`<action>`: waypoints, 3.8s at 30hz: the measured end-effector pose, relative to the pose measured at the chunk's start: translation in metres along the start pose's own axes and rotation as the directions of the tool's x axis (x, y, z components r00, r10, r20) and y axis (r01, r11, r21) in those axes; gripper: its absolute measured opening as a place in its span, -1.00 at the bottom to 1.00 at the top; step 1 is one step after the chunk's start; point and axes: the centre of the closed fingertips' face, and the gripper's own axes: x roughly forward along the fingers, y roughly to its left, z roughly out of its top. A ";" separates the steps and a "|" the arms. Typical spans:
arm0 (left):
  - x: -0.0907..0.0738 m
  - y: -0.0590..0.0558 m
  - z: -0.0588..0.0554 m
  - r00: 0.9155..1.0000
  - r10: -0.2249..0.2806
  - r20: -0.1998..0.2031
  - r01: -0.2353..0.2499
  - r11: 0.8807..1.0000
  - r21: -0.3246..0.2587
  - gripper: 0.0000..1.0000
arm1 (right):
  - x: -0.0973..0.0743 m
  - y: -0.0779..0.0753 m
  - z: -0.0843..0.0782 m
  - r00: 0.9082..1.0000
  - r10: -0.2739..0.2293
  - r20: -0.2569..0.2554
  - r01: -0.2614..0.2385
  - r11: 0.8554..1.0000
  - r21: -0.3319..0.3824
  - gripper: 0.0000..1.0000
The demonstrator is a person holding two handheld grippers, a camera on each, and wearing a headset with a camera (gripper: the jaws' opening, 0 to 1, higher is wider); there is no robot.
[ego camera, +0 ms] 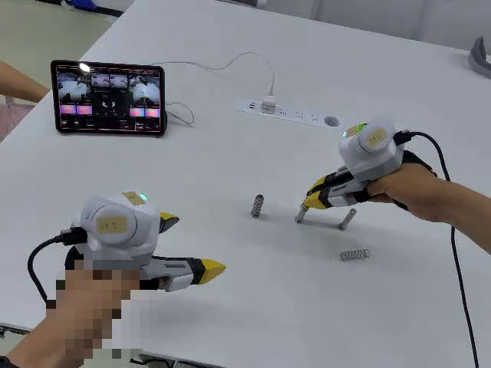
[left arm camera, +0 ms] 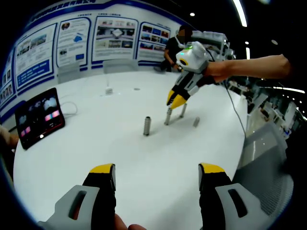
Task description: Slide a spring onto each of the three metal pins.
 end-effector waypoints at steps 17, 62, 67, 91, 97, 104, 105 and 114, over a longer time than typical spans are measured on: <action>-0.001 0.001 0.002 1.000 0.003 0.003 -0.003 1.000 -0.001 0.43 | 0.022 0.001 -0.015 0.998 0.004 -0.063 -0.005 1.000 -0.030 -0.75; 0.014 -0.016 0.011 0.999 -0.032 -0.014 0.032 0.999 0.034 0.44 | -0.028 -0.008 -0.019 0.982 -0.131 0.134 0.102 0.973 0.205 -0.06; 0.017 -0.015 0.016 0.999 -0.036 -0.010 0.036 0.999 0.041 0.44 | -0.040 -0.010 -0.017 0.970 -0.169 0.177 0.122 0.961 0.249 -0.01; 0.040 -0.026 0.032 0.997 -0.078 -0.019 0.079 0.994 0.081 0.45 | -0.090 0.004 -0.039 0.898 -0.303 0.319 0.154 0.896 0.416 0.21; 0.044 -0.030 0.036 0.996 -0.088 -0.019 0.089 0.992 0.086 0.45 | -0.099 0.010 -0.053 0.892 -0.321 0.317 0.163 0.885 0.436 0.26; 0.050 -0.037 0.038 0.994 -0.103 -0.030 0.106 0.989 0.099 0.46 | -0.113 0.018 -0.077 0.879 -0.353 0.321 0.170 0.861 0.479 0.31; 0.051 -0.038 0.038 0.994 -0.105 -0.031 0.108 0.989 0.101 0.46 | -0.116 0.020 -0.081 0.879 -0.354 0.319 0.170 0.859 0.483 0.32; 0.061 -0.047 0.043 0.992 -0.123 -0.041 0.127 0.985 0.115 0.47 | -0.134 0.026 -0.101 0.866 -0.383 0.321 0.178 0.837 0.518 0.39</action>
